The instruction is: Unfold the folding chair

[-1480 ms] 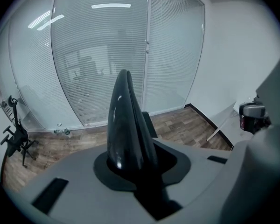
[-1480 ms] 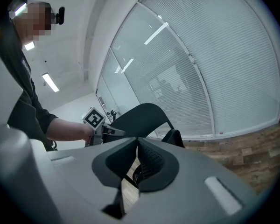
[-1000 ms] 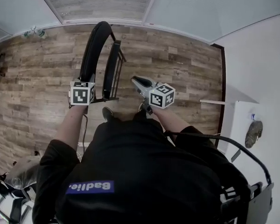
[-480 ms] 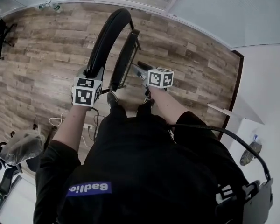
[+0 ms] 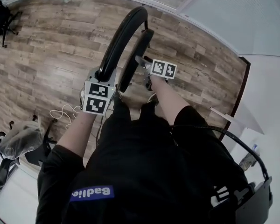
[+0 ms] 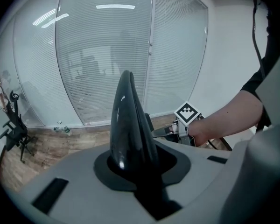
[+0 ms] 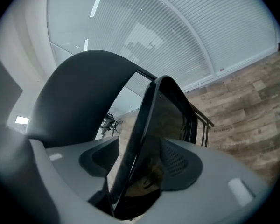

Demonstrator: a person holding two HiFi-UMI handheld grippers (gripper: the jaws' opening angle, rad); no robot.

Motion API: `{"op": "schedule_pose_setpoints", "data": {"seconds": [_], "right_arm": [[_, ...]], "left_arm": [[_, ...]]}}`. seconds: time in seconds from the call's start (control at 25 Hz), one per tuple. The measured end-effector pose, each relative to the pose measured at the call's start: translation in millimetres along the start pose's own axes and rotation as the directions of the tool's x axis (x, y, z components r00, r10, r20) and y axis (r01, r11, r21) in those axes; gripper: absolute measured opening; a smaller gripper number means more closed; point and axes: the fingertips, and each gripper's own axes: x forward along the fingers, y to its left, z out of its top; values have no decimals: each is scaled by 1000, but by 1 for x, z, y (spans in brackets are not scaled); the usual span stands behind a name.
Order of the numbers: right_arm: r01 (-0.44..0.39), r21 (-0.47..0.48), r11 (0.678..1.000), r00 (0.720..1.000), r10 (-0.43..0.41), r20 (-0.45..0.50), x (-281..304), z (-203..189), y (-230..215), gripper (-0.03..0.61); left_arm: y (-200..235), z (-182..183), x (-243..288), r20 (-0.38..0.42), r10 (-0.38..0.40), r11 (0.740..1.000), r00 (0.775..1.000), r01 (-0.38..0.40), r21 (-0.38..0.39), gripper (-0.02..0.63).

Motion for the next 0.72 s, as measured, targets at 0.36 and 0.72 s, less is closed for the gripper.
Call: {"op": "schedule_pose_setpoints", "data": {"seconds": [0.36,0.72], "right_arm": [[18,53,998,1000,-19,4,31,-3,0,212],[-79,75,994,997,79,11,31,-3,8,118]], "left_arm": [[11,-2,-5,14,-11,1000,1000,11,13,84],[9,-2,-2,10,-11,1000,1000,10,22,84]]}}
